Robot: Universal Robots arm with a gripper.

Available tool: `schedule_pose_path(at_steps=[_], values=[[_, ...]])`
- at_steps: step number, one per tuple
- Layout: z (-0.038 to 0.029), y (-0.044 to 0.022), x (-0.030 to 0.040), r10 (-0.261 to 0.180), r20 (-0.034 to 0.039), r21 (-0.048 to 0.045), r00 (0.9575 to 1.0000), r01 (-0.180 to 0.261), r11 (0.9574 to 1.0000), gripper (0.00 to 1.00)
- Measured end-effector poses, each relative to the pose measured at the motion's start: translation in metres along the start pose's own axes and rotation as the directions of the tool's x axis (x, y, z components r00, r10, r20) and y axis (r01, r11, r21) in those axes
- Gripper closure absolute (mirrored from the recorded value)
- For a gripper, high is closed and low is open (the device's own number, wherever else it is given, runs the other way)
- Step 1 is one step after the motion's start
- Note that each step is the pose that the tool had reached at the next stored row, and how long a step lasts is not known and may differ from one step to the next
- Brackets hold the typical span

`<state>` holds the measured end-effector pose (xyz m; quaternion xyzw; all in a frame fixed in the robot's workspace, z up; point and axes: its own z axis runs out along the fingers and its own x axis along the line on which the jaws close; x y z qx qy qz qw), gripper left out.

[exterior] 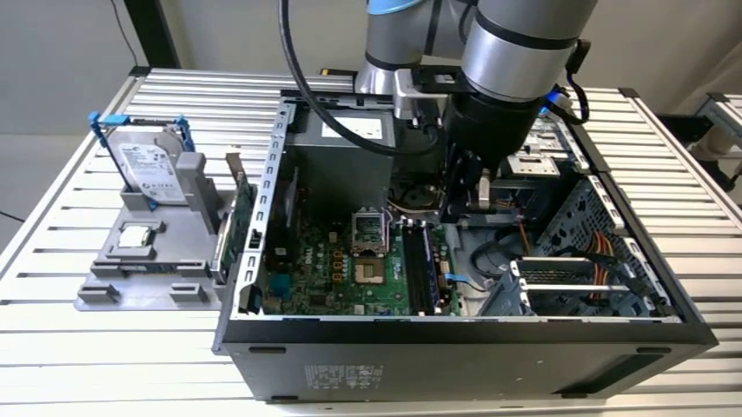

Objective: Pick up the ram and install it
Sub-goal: 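Press down the ram until it locks into place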

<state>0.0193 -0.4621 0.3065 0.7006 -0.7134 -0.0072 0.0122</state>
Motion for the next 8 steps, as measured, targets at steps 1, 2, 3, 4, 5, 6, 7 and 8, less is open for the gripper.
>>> schedule_pose_path(at_steps=[1,2,3,4,5,6,7,8], values=[[0.0000,0.0000,0.0000,0.000,0.0000,-0.0001,1.0000,0.000,1.0000,1.00],[-0.0001,0.0000,0.0000,0.000,0.0000,0.0000,1.0000,0.000,1.0000,1.00],[0.0000,0.0000,0.0000,0.000,0.0000,0.0000,1.0000,0.000,1.0000,1.00],[-0.0001,0.0000,0.0000,0.000,0.0000,-0.0001,1.0000,0.000,1.0000,1.00],[0.0000,0.0000,0.0000,0.000,0.0001,0.0000,1.0000,0.000,1.0000,1.00],[-0.0001,0.0000,0.0000,0.000,0.0000,0.0000,1.0000,0.000,1.0000,1.00],[0.0000,0.0000,0.0000,0.000,0.0001,0.0000,1.0000,0.000,1.0000,1.00],[-0.0001,0.0000,0.0000,0.000,0.0001,0.0000,1.0000,0.000,1.0000,1.00]])
